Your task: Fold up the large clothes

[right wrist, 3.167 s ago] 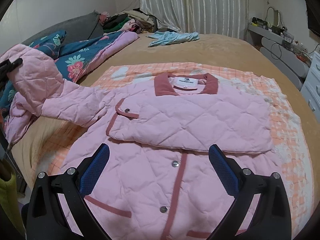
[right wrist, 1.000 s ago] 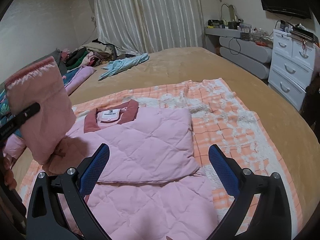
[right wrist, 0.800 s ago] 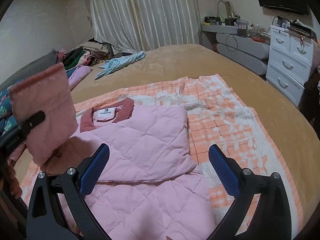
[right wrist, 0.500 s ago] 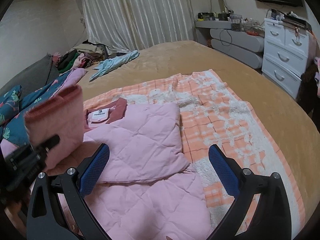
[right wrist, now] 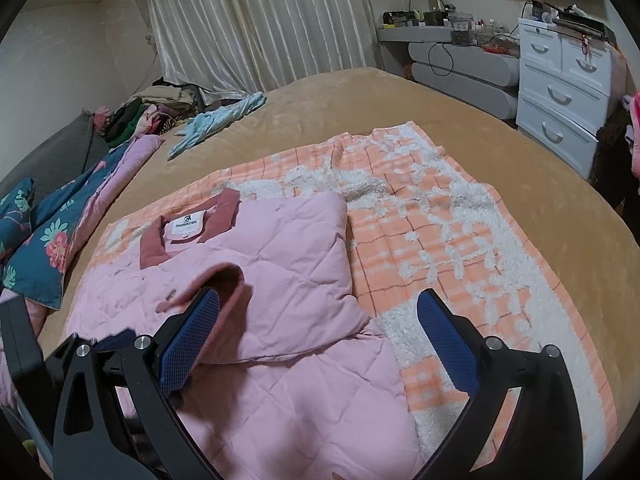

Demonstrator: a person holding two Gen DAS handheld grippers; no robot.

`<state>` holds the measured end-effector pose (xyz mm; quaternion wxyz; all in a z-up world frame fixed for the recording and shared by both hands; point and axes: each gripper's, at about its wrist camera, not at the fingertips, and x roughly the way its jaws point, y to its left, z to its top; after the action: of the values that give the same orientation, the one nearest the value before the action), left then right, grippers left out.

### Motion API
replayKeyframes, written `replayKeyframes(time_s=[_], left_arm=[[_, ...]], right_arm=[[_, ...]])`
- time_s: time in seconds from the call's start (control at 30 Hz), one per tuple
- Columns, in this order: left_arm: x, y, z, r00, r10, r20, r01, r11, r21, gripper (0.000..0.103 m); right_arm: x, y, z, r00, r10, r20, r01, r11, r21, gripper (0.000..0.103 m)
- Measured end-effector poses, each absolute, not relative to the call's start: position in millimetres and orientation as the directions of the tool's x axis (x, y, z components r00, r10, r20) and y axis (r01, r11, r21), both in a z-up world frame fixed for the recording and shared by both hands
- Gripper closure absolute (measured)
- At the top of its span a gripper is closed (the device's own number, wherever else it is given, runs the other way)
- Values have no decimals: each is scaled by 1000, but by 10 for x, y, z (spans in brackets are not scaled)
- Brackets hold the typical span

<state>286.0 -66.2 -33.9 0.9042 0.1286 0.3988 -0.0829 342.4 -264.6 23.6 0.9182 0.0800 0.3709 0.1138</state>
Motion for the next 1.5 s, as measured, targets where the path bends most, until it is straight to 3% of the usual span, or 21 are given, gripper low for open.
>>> replayKeyframes(time_s=[0.1,0.3,0.53,0.77,0.83,0.9,0.93,1.0,1.07,1.27,1.5], left_arm=[[2707,-658,-302,648,-96,-755,305,942,143,11],[2538,-309,-70,666,-111,-738,268,958,98,9],[2593,683,138,698,57,-714,-11,998,69,9],[2573,1490,150,674,90,-733,-200,978,-65,9],[2567,1647,140,667,102,-738,-236,968,-80,9],[2554,1778,133,663,112,-740,-263,961,-90,9],[2546,1820,127,663,114,-740,-271,958,-94,9],[2550,1922,115,664,112,-740,-286,952,-112,9],[2561,1990,104,664,110,-739,-294,948,-123,9],[2719,2047,50,668,75,-741,-303,936,-178,9],[2957,1831,-30,667,32,-744,-255,948,-188,9]], right_arm=[[3433,-2605,214,685,283,-672,-162,958,239,4],[3425,-2403,131,636,348,-688,-211,937,278,4],[3393,-1903,-113,488,496,-718,-296,868,399,4],[3361,-1573,-484,381,540,-751,-263,842,472,4],[3365,-1560,-541,371,563,-739,-244,826,507,11],[3377,-1575,-580,372,559,-741,-222,829,514,38],[3379,-1592,-580,389,543,-744,-214,839,500,44],[3385,-1605,-518,414,542,-731,-246,840,483,75],[3380,-1588,-305,468,548,-693,-315,836,449,83],[3406,-1497,311,634,517,-576,-475,847,238,87],[3726,-1525,46,619,462,-635,-440,874,207,87]])
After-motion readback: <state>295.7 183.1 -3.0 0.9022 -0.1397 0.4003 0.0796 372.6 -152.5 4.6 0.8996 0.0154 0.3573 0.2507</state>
